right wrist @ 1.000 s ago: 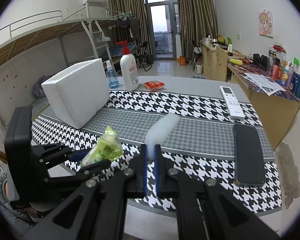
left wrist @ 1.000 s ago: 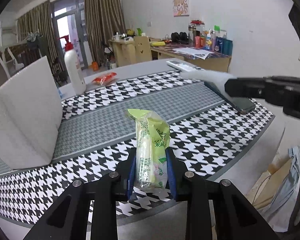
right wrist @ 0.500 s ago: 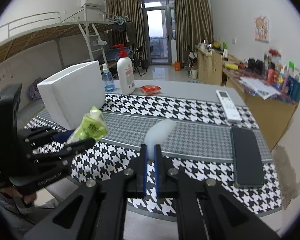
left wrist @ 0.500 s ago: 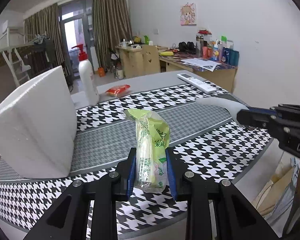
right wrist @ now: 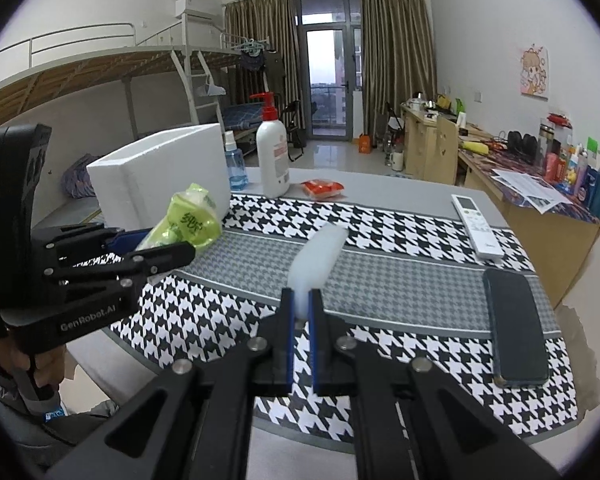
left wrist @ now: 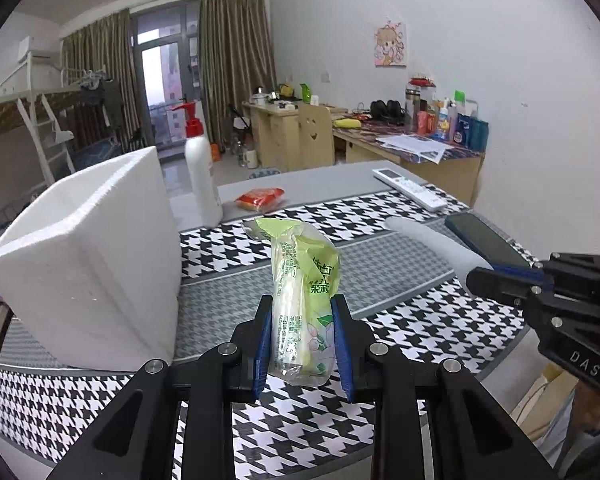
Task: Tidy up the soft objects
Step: 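Lift the green tissue pack with the left tool and carry it over the foam box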
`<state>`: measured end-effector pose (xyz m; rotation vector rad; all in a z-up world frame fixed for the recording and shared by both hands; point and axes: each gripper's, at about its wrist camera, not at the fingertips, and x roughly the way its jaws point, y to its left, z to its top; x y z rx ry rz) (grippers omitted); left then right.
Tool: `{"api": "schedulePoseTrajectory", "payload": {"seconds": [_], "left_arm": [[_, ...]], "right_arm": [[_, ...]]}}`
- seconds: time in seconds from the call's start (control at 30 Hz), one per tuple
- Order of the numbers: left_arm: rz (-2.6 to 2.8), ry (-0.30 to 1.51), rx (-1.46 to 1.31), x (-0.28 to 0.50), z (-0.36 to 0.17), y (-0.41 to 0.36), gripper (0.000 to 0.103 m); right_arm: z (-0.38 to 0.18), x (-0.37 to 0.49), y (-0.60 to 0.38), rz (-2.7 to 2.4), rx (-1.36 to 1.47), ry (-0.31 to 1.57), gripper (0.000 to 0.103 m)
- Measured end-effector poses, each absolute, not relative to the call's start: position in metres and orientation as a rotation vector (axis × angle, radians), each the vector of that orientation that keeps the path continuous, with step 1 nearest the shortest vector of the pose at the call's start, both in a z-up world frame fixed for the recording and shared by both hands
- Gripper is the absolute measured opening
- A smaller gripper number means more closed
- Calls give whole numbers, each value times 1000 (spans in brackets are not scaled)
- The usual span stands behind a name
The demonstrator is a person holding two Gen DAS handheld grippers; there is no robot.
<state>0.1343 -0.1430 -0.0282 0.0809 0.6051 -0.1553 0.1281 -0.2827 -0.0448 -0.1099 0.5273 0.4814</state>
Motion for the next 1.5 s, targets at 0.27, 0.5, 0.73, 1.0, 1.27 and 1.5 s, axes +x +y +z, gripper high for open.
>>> {"api": "schedulePoseTrajectory", "payload": {"seconds": [0.27,0.5,0.73,1.0,1.27,1.5], "left_arm": [[-117,575,66,134,-23,-130,29],[-91,546,51,131,-20,-119,29],[-92,525,37,129,-16,-112,29],[-86,490,46,124,-11,-98,29],[-95,464,46,117,-6,-84,29],[-102,428,54,109,2,-74,29]], "right_arm": [[-42,128,-266,374,-118,487,8],[-39,130,-255,312,-120,459,8],[-36,130,-241,273,-132,429,8],[-31,126,-225,283,-131,408,8],[-24,119,-211,281,-135,393,8],[-17,115,-200,277,-131,371,8]]}}
